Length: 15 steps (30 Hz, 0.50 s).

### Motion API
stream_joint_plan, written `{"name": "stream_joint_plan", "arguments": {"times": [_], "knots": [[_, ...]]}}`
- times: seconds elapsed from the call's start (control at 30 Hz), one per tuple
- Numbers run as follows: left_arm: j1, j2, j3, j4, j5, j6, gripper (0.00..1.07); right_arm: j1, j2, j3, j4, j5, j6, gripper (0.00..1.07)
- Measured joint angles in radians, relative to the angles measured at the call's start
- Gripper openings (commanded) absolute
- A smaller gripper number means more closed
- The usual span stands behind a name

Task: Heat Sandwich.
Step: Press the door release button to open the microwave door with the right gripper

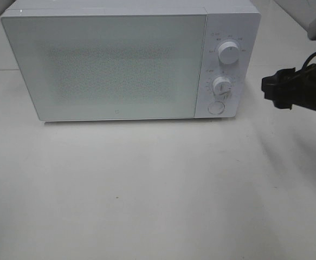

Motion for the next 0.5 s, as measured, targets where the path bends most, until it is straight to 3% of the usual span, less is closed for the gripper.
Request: {"name": "stream_joint_plan", "arguments": {"times": [0.13,0.27,0.5], "knots": [[0.000,0.000,0.000,0.000,0.000,0.000,0.98,0.071,0.050,0.058,0.134,-0.138,-0.068,0.73],[0.000,0.000,0.000,0.000,0.000,0.000,0.98,0.186,0.116,0.111,0.363,-0.313,-0.205,0.73],[0.000,0.000,0.000,0.000,0.000,0.000,0.98,0.337,0.183,0.129,0.554,-0.477,-0.287,0.73]]}}
